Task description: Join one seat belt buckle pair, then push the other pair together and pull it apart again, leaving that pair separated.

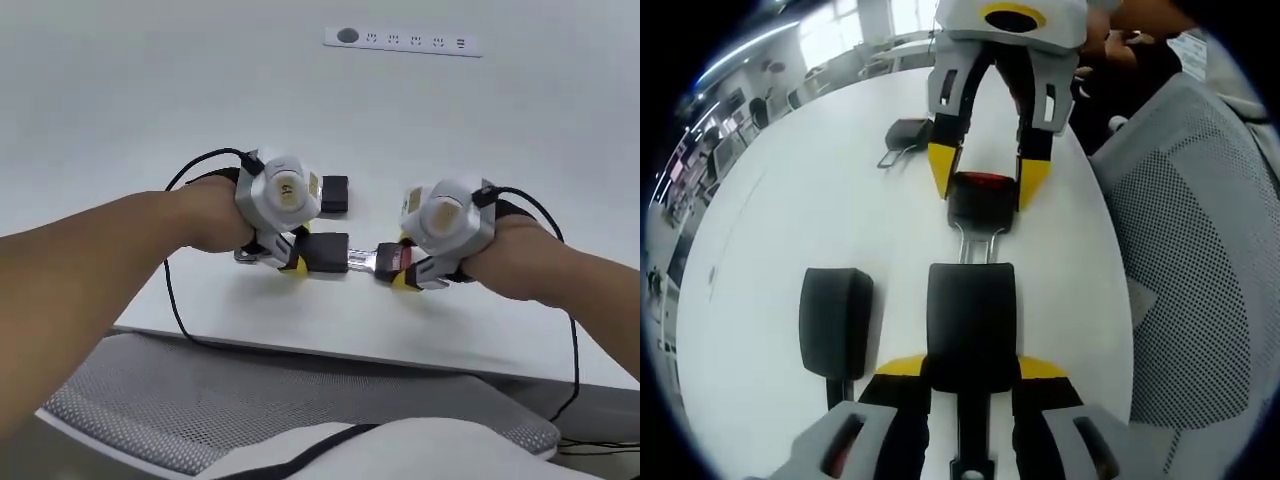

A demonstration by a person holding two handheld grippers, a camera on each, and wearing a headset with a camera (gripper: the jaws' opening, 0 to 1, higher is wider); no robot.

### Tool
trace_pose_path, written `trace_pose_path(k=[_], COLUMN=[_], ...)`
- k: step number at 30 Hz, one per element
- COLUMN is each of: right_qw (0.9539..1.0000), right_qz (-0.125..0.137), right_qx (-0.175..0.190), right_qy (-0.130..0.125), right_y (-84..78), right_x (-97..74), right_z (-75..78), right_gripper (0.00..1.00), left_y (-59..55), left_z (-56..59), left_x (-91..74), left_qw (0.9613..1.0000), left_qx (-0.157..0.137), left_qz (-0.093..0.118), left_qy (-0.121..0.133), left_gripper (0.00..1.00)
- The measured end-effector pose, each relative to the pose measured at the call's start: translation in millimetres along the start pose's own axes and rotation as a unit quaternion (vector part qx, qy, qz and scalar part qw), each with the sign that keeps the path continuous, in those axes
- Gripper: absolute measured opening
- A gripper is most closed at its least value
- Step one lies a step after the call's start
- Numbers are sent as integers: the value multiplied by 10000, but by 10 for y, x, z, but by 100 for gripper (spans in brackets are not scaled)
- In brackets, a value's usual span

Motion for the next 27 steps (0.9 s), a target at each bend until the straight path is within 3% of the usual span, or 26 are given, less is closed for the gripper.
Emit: trace_pose_path(k=[12, 27], right_qw=[9986, 9994], right_qz=[441, 300], right_qx=[174, 30], right_qy=[240, 182], right_y=[-39, 47], right_x=[70, 94], right_z=[63, 56], right_gripper=[33, 31], left_y=[5, 58], left_z=[-25, 7], left_x=[18, -21], left_qw=[9998, 9993], left_qx=[159, 313], left_qz=[45, 137], left_qy=[-93, -170], left_gripper=[32, 31])
Point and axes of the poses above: the centre of the closed fingertips' face, and the gripper's own axes: x roughly forward along the fingers, z roughly to its right, y roughly out of its top, the point moved 10 cm from there along -x, roughly backward along the fingers, and after that the axes turned 12 degrees about y, right-handed, at the moved point
